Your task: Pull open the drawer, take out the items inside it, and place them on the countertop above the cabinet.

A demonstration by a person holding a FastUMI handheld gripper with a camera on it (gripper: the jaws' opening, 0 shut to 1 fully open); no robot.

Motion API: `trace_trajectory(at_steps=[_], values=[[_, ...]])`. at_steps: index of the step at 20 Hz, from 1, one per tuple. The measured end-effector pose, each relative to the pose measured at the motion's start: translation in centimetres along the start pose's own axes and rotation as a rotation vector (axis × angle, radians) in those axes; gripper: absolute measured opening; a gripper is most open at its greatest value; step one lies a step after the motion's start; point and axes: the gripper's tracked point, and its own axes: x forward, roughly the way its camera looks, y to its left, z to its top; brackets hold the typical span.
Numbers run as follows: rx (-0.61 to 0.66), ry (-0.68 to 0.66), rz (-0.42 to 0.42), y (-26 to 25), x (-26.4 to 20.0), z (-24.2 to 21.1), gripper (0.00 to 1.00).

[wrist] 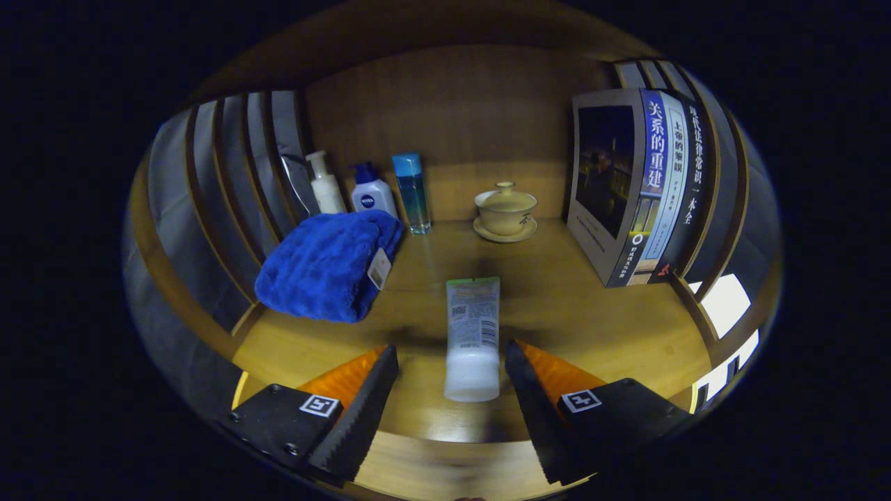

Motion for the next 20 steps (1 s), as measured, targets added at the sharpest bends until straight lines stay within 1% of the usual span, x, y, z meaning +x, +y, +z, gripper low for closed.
trace_trajectory(at_steps=[1, 6, 12, 16, 20], values=[[-0.003, -0.018, 0.005, 0.4, -0.8, 0.2, 0.99], [-0.031, -0.088, 0.084, 3.9, -5.5, 0.8, 0.99], [-0.092, -0.215, 0.096, 5.2, -11.7, 0.9, 0.99], [-0.102, -0.297, 0.103, 5.6, -15.2, -0.9, 0.99], [-0.081, -0.320, 0.113, 5.7, -17.8, -3.7, 0.99]])
